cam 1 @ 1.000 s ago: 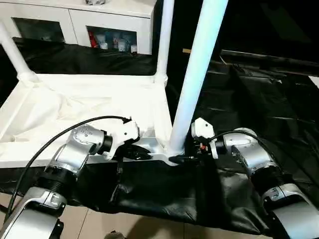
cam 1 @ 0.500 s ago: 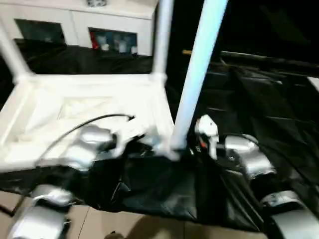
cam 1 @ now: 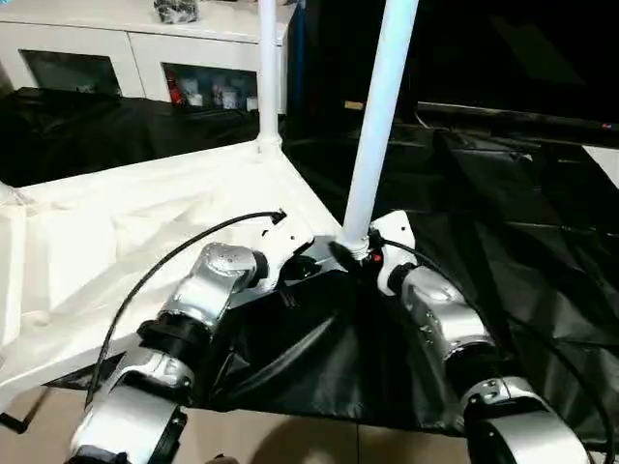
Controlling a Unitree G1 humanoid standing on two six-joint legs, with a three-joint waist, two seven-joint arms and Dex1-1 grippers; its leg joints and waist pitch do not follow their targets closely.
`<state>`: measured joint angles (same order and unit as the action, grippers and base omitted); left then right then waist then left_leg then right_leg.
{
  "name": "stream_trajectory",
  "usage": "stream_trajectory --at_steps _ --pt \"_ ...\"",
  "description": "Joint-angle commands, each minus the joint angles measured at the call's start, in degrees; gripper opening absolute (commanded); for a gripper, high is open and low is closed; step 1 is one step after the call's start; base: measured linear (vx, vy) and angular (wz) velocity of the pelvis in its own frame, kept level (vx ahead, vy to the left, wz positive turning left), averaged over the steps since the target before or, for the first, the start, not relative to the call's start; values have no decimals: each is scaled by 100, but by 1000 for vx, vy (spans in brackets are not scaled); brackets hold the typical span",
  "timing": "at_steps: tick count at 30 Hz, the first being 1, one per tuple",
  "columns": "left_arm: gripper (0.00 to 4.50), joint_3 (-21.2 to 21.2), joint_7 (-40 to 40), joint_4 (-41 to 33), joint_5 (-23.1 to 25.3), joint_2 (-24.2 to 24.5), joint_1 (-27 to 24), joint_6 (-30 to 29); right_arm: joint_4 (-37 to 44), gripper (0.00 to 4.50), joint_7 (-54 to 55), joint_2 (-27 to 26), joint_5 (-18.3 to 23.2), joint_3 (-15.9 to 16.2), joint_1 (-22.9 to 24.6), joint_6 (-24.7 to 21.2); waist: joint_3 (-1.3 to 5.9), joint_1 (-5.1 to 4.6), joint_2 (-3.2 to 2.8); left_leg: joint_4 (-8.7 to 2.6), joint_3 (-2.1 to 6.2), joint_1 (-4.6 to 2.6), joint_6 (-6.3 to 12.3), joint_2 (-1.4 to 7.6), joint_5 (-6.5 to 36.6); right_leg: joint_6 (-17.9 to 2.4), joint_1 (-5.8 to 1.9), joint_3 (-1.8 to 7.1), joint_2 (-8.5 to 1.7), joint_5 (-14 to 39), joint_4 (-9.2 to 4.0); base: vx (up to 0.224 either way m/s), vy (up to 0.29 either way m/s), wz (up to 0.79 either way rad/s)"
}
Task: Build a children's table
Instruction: Rotate leg to tighten
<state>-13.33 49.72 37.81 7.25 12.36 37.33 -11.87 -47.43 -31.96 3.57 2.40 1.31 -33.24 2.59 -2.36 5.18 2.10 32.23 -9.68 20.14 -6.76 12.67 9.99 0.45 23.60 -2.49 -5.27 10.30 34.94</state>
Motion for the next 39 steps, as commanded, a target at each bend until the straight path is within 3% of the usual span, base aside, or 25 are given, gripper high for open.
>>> stream_trajectory --at_steps 1,3,6,9,17,19,23,25,36,39 --pt "0 -100 204 -151 -237 -128 -75 301 340 392 -1078 -217 40 732 -6 48 305 30 36 -407 -24 59 196 -11 1745 -780 -262 126 -203 2126 -511 0 0 0" --pt "0 -91 741 -353 -411 104 -217 428 400 392 -1721 158 10 828 9 50 312 42 50 -373 -56 53 294 -13 1523 -921 -269 131 -195 1738 -474 0 0 0" --pt "0 -91 891 -404 -437 198 -248 455 390 392 -1997 307 -6 862 -1 94 323 44 56 -350 -84 47 346 -12 1244 -1031 -270 142 -198 1364 -437 0 0 0" --pt "0 -20 1316 -528 -586 462 -281 487 407 392 -3048 817 23 1030 -23 179 341 67 57 -312 -94 59 470 1 899 -1255 -301 128 -171 738 -351 0 0 0" --pt "0 -187 2365 -889 -834 857 -466 425 412 392 -3939 1167 124 1056 -184 262 332 140 24 -294 -119 26 521 35 981 -1537 -288 120 -168 462 -291 0 0 0" --pt "0 -229 2519 -889 -812 934 -490 464 417 392 -4125 1210 129 1108 -214 295 323 163 20 -299 -131 -6 488 43 1159 -1525 -261 124 -171 658 -321 0 0 0" --pt "0 -258 2691 -922 -827 1015 -503 474 480 392 -4394 1218 170 1163 -196 291 313 184 39 -324 -115 9 365 39 1285 -1366 -273 132 -189 1033 -345 0 0 0" --pt "0 -259 2719 -930 -828 1028 -504 475 485 367 -4445 1215 165 1162 -192 286 310 184 40 -328 -109 20 336 36 1279 -1317 -275 135 -193 1114 -351 0 0 0" --pt "0 -207 2717 -855 -824 1061 -499 532 501 282 -4515 1204 223 1177 -108 263 324 211 48 -311 -114 24 348 27 1098 -1338 -283 132 -183 902 -325 0 0 0" --pt "0 -108 2332 -752 -809 909 -478 553 516 276 -4109 1059 215 1058 58 261 325 219 50 -311 -112 25 337 26 1083 -1308 -285 134 -183 921 -327 0 0 0"
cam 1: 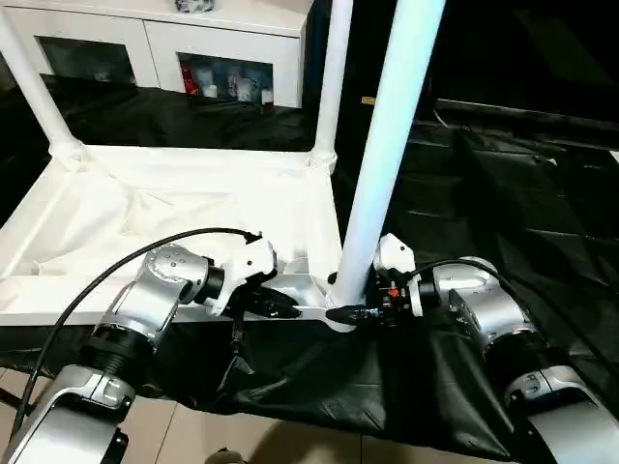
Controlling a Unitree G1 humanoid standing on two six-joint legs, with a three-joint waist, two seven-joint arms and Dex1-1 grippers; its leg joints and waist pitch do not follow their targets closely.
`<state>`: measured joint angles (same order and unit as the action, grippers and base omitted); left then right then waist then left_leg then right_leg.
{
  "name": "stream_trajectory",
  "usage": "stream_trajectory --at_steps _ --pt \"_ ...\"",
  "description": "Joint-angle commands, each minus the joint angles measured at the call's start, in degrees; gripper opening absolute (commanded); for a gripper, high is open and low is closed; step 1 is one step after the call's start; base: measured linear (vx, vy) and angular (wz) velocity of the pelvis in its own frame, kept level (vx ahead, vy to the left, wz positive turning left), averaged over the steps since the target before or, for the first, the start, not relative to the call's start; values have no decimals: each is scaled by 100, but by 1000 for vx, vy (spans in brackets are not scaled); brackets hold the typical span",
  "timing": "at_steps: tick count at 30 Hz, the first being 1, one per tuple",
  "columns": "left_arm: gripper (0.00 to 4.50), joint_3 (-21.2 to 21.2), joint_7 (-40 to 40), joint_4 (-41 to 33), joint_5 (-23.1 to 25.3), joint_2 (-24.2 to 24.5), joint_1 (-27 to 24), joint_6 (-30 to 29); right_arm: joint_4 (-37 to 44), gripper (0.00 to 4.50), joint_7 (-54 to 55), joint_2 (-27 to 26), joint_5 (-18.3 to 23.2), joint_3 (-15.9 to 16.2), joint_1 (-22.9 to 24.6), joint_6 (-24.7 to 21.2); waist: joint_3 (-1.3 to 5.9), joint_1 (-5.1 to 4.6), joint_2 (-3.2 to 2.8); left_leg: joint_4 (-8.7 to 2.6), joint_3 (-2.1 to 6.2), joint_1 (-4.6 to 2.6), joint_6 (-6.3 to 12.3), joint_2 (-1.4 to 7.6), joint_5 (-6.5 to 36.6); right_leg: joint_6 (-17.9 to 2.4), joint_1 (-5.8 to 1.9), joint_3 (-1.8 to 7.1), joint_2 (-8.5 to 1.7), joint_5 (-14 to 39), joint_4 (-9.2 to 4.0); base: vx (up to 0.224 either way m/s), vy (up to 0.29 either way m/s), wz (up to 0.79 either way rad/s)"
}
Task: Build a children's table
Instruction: Rotate leg to tighten
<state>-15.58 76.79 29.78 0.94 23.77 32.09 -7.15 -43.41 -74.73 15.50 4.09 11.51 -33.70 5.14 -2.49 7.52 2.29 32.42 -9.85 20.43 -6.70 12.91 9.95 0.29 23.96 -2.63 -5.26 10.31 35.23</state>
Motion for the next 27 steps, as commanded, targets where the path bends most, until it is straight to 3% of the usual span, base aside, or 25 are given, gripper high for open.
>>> stream_trajectory --at_steps 1,5,8,10,13,16,18,19,21,27 --pt "0 153 -527 93 -157 -289 67 84 109 274 329 -192 48 -9 145 10 335 -17 31 -335 -94 1 321 2 1080 -1274 -320 151 -184 923 -356 0 0 0" --pt "0 277 -1294 399 37 -496 245 10 -8 272 1207 -486 68 -266 181 -109 316 -48 33 -373 -76 -31 136 -27 1354 -1079 -303 158 -192 1498 -430 0 0 0" --pt "0 329 -2444 694 324 -974 491 -289 -276 272 3023 -1059 -227 -446 152 -214 306 -110 14 -397 -63 -27 -23 -34 1377 -957 -292 167 -197 1699 -452 0 0 0" --pt "0 331 -2663 716 370 -1088 529 -392 -338 271 3386 -1181 -280 -478 138 -259 327 -135 22 -395 -54 -10 -21 -36 1344 -912 -314 166 -199 1686 -448 0 0 0" --pt "0 330 -3395 805 521 -1491 648 -610 -553 271 4450 -1604 -342 -619 48 -392 323 -153 -32 -396 -59 -19 25 -45 1403 -915 -293 169 -187 1680 -473 0 0 0" --pt "0 290 -3788 790 583 -1821 636 -697 -647 271 5030 -1993 -263 -787 -64 -399 338 -162 -29 -382 -66 -7 70 -50 1283 -956 -304 167 -169 1323 -453 0 0 0" --pt "0 260 -3744 749 569 -1872 600 -588 -597 271 5088 -2059 -319 -789 -69 -264 348 -161 -27 -377 -67 4 116 -62 1277 -925 -317 160 -167 1326 -460 0 0 0" --pt "0 262 -3681 699 543 -1864 581 -568 -563 306 4991 -2052 -278 -809 -64 -226 349 -159 -15 -373 -71 1 153 -63 1272 -923 -316 159 -166 1309 -464 0 0 0" --pt "0 260 -3522 599 503 -1840 544 -515 -501 326 4830 -2037 -173 -867 -64 -187 346 -153 -26 -377 -70 5 186 -57 1301 -923 -317 160 -173 1318 -464 0 0 0" --pt "0 240 -2713 253 270 -1467 337 -339 -449 376 4070 -1488 -78 -857 -178 -117 370 -185 -36 -352 -71 39 288 -57 1097 -1048 -346 152 -167 937 -420 0 0 0"
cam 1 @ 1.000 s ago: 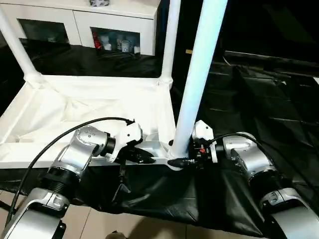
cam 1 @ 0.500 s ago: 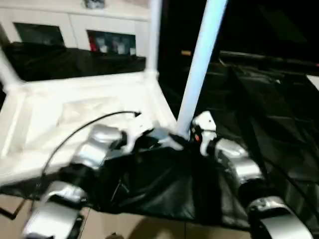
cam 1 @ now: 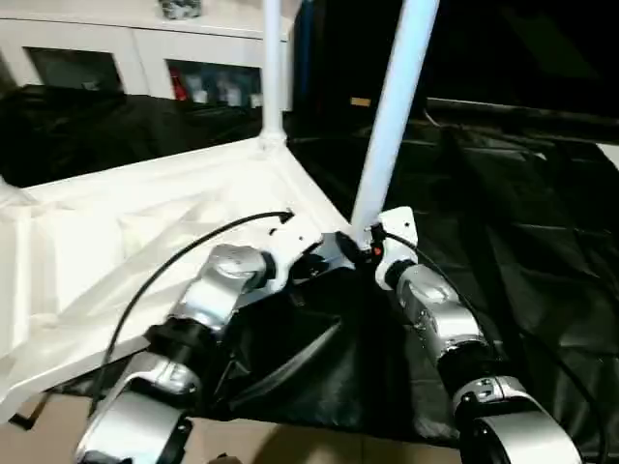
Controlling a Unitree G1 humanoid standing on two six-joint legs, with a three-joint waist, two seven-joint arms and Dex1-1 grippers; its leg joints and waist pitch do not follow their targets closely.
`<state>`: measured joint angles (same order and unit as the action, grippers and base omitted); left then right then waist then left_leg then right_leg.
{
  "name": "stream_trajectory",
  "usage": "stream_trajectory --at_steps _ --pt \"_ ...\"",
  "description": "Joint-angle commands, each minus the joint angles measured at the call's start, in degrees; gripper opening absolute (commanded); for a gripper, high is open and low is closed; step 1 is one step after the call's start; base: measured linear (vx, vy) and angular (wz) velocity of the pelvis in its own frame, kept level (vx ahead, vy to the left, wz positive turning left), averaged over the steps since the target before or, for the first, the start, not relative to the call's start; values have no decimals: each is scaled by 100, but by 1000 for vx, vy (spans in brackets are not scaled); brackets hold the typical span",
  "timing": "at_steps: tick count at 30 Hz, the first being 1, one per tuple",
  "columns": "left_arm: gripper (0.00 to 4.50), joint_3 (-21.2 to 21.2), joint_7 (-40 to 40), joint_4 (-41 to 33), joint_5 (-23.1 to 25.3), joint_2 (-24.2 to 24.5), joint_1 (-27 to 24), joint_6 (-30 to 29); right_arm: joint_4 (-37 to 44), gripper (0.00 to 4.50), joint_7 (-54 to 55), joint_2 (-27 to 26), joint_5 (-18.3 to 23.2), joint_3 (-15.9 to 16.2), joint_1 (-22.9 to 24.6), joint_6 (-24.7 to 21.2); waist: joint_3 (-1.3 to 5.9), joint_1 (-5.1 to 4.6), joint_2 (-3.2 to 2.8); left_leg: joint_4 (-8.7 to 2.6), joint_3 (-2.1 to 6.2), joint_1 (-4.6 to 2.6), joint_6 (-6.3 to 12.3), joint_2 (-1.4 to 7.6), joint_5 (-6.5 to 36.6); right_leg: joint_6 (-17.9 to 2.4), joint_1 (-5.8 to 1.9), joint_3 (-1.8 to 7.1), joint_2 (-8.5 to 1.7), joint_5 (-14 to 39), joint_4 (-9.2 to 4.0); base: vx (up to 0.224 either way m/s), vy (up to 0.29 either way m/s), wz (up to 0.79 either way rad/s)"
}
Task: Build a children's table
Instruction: Rotate leg to tighten
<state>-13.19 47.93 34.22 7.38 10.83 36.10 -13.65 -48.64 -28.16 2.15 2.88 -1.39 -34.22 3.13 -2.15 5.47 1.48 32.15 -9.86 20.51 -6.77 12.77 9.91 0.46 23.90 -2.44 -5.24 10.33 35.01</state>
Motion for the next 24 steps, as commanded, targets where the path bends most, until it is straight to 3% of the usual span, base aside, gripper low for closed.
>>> stream_trajectory --at_steps 1,5,6,7,9,15,18,19,22,24 --pt "0 -9 371 -236 -428 -83 -102 334 40 376 -849 16 1 481 -168 128 338 21 41 -313 -74 39 342 -43 1011 -1129 -350 131 -168 771 -381 0 0 0" --pt "0 -8 684 -268 -516 55 -138 373 16 376 -1375 277 11 527 -234 164 334 9 38 -300 -83 28 439 -38 953 -1283 -352 124 -164 625 -364 0 0 0" --pt "0 -26 919 -235 -536 180 -136 487 57 376 -1898 468 56 592 -258 199 332 11 29 -296 -90 19 437 -35 967 -1294 -340 130 -163 627 -367 0 0 0" --pt "0 -25 1369 -186 -631 371 -128 612 181 376 -2897 777 140 747 -257 235 334 16 56 -290 -86 25 472 -41 1005 -1320 -376 119 -156 658 -374 0 0 0" --pt "0 -22 1621 -175 -704 454 -118 651 244 376 -3336 898 149 834 -245 255 323 28 30 -277 -96 23 568 -15 1074 -1385 -351 123 -161 591 -359 0 0 0" --pt "0 -139 2649 -249 -954 841 -95 503 371 376 -4674 1287 109 1263 -189 399 314 124 22 -278 -108 -15 521 14 1118 -1512 -321 116 -164 642 -335 0 0 0" --pt "0 -171 2959 -244 -988 976 -102 536 417 376 -5069 1328 178 1324 -195 309 313 145 20 -287 -100 -14 486 19 1197 -1484 -321 118 -177 806 -334 0 0 0" --pt "0 -175 3048 -265 -994 1029 -121 538 446 343 -5161 1340 164 1368 -191 280 310 144 17 -295 -97 -11 465 22 1210 -1486 -318 118 -178 820 -336 0 0 0" --pt "0 -155 3070 -233 -961 1080 -126 598 464 341 -5168 1346 135 1416 -171 357 309 164 27 -297 -98 -22 422 25 1215 -1475 -310 122 -181 854 -339 0 0 0" --pt "0 -142 3049 -213 -953 1090 -124 626 468 315 -5151 1339 130 1424 -161 379 313 172 33 -296 -96 -15 403 21 1184 -1461 -317 124 -186 835 -334 0 0 0"
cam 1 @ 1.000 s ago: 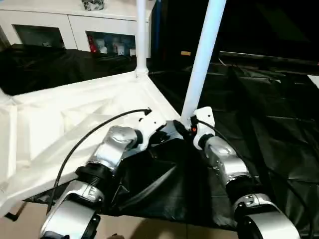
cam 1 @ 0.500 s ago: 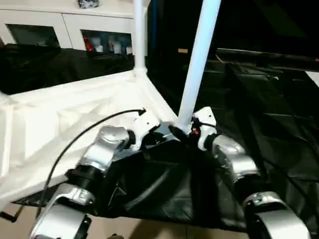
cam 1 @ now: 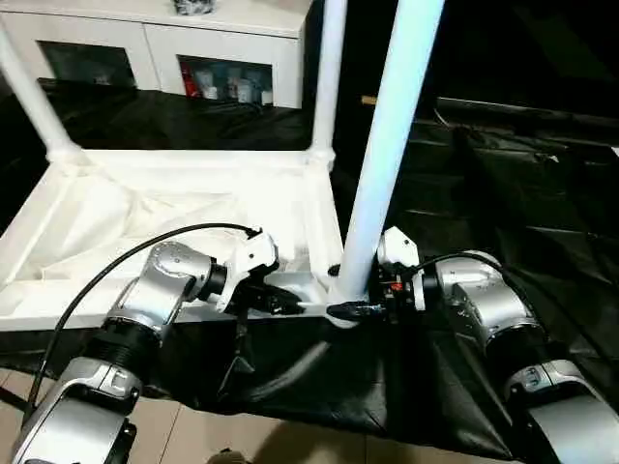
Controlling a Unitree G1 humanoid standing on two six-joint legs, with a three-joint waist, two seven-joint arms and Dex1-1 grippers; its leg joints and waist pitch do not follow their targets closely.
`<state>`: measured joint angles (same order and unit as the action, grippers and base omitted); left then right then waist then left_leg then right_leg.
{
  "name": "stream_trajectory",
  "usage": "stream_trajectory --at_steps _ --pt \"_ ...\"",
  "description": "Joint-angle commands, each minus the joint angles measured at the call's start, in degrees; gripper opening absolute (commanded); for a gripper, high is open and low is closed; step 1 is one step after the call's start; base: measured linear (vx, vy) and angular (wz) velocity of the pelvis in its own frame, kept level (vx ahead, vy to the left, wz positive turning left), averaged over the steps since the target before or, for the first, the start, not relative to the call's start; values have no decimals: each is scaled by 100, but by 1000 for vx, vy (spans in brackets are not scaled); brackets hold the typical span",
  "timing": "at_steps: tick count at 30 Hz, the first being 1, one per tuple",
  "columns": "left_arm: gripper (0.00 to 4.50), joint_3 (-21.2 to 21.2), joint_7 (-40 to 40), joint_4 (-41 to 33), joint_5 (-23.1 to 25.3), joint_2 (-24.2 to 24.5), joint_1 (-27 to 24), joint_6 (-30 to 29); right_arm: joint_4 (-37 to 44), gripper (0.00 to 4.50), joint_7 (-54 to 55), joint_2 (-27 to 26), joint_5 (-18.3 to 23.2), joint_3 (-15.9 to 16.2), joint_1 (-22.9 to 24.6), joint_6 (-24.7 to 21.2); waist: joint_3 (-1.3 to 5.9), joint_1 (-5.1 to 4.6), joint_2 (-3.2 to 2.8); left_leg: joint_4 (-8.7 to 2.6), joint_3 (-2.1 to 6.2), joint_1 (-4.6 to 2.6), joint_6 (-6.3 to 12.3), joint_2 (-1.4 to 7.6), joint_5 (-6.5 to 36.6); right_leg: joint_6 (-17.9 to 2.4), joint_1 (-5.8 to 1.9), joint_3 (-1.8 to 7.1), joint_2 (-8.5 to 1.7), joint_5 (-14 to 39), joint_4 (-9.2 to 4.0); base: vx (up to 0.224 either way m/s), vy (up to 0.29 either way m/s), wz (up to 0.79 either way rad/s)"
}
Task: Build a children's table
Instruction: Rotate leg to tighten
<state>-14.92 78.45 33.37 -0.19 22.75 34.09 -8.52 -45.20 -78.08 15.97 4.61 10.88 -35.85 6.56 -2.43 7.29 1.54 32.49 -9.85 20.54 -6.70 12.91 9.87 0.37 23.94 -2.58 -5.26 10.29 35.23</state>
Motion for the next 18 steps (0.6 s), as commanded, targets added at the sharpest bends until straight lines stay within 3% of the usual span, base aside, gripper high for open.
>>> stream_trajectory --at_steps 1,6,12,15,18 --pt "0 43 -8 -116 -203 -93 78 122 125 305 -135 -51 -54 202 14 63 337 -6 29 -334 -95 -13 379 5 1191 -1429 -322 138 -184 879 -358 0 0 0" --pt "0 92 -137 -22 -188 -102 96 212 122 263 -27 -100 -120 199 100 230 342 14 23 -332 -95 -17 356 2 1153 -1395 -319 139 -182 866 -355 0 0 0" --pt "0 223 -561 68 -147 -224 116 292 263 253 288 -183 -92 153 298 212 334 33 23 -340 -92 -20 320 0 1210 -1321 -317 145 -179 968 -374 0 0 0" --pt "0 302 -1160 205 8 -354 181 358 235 253 845 -353 -133 34 416 229 329 34 31 -353 -84 -22 263 -3 1290 -1250 -313 148 -188 1141 -391 0 0 0" --pt "0 385 -2251 450 280 -678 333 285 8 252 2316 -799 -197 -302 475 39 321 10 35 -384 -64 -36 113 -23 1414 -1058 -304 153 -198 1553 -437 0 0 0"
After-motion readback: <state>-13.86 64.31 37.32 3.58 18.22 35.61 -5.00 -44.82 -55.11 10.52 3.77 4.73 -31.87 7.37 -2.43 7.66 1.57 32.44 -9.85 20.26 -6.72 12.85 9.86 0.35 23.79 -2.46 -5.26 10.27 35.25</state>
